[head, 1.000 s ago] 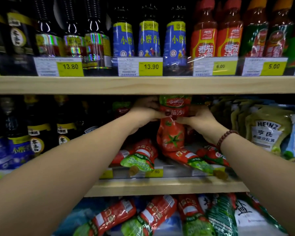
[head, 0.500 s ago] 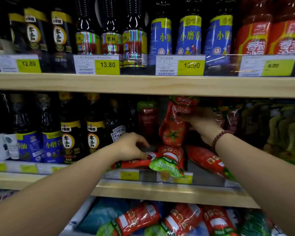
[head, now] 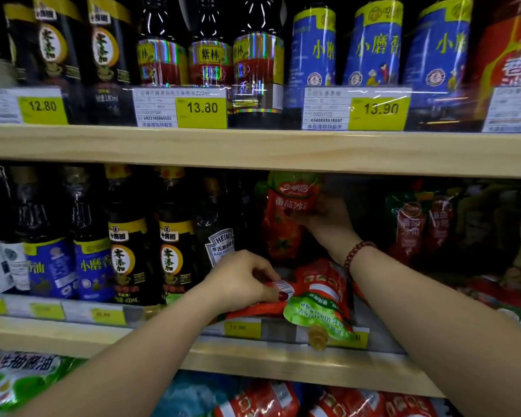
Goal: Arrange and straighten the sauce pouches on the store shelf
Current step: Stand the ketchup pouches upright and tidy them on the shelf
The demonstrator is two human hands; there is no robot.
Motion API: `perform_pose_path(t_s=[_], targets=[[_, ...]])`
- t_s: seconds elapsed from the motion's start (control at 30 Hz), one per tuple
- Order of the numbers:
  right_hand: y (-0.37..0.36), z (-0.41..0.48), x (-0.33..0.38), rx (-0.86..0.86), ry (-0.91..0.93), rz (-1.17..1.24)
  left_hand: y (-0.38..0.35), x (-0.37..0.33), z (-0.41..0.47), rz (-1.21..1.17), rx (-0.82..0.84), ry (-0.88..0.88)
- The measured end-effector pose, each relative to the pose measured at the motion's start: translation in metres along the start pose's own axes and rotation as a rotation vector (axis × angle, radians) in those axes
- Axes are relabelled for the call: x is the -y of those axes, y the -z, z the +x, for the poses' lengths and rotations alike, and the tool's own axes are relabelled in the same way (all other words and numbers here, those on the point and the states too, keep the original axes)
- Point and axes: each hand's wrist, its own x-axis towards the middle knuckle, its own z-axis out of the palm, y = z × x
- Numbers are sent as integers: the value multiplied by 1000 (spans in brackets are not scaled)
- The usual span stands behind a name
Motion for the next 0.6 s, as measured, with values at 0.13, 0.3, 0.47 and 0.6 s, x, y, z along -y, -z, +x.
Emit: perform_pose_path(t_s=[0.13,0.3,0.47,0.6], targets=[[-12,0,-15,67,-52,-22,-1,2,1,-14,-2,3],[-17,1,-28,130,-71,-83,-3,5,2,-31,-11,4],[-13,6,-30,240,-106,-146,-5,6,2,-57,-22,18],[-4,5,-35,371,-164,-265,-6,6,1,-60,-31,16]])
